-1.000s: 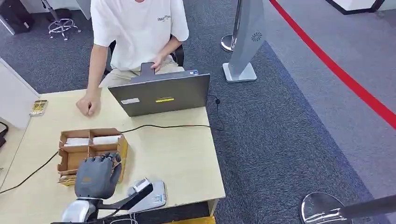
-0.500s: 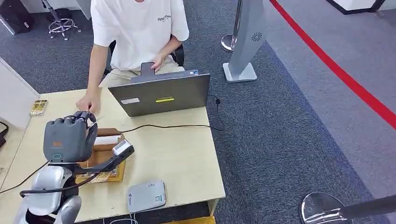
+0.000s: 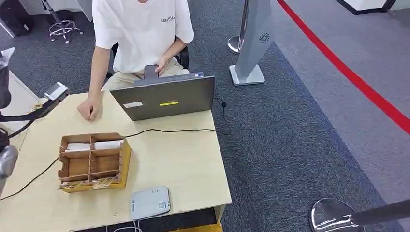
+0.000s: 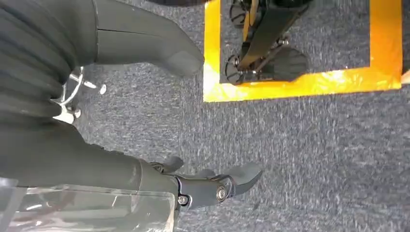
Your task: Pass the card to the sensor for recognition and then transmit it.
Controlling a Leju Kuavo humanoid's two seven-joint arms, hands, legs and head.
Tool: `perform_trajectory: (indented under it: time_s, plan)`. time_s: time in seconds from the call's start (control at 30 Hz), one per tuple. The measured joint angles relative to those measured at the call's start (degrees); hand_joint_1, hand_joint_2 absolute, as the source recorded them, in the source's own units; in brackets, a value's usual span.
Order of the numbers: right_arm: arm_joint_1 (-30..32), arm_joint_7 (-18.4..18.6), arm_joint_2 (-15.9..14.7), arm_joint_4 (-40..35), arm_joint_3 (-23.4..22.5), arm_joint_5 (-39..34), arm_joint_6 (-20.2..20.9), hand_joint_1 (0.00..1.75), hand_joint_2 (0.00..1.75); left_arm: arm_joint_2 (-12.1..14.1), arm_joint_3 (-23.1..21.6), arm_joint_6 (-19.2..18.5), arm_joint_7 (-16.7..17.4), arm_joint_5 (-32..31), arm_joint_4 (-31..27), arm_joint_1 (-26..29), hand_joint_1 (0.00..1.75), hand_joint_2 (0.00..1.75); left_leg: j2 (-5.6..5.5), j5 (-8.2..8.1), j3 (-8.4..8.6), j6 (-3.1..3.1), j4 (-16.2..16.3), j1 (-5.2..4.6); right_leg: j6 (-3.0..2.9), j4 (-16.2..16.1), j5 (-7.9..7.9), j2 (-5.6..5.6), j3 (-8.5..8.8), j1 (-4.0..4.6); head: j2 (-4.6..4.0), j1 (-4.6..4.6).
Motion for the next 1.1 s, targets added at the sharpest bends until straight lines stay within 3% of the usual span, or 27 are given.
perform_trajectory:
  time_s: [0.17,0.33,0.73,1.1]
  plan:
    - [0.05,-0.02,-0.55,1.42,0.35,-0.07,-0.57,0.0,1.75,3.14,-2.62,0.31,2.42,-0.02,2.79,-1.53,1.75,1.75,-0.04,-0.01,-0.06,0.0,0.0,-0.01,0.0,-0.01,-0.01,-0.02,-0.03,-0.01,0.0,0.02]
    - [0.12,-0.02,-0.87,2.05,0.39,-0.09,-0.63,0.0,1.75,4.13,-4.17,-0.26,2.46,-0.02,4.11,-2.57,1.75,1.75,-0.04,-0.01,-0.1,0.0,0.0,-0.03,0.0,-0.02,-0.01,-0.03,-0.05,-0.02,0.0,0.02]
    - [-0.05,0.0,-0.94,2.49,0.55,-0.15,-0.63,0.0,1.75,4.0,-5.59,-2.77,2.22,-0.02,5.07,-4.08,1.75,1.75,-0.05,-0.01,-0.09,0.0,0.0,-0.02,0.0,-0.01,0.0,-0.03,-0.05,-0.02,0.0,0.02]
    - [0.19,0.28,-0.94,2.49,0.74,-0.35,-0.63,0.0,1.75,4.0,-5.57,-1.46,1.87,-0.02,5.68,-3.08,1.75,1.75,-0.03,-0.01,-0.14,0.0,0.0,-0.02,0.0,-0.01,-0.01,-0.02,-0.09,-0.02,0.0,0.02]
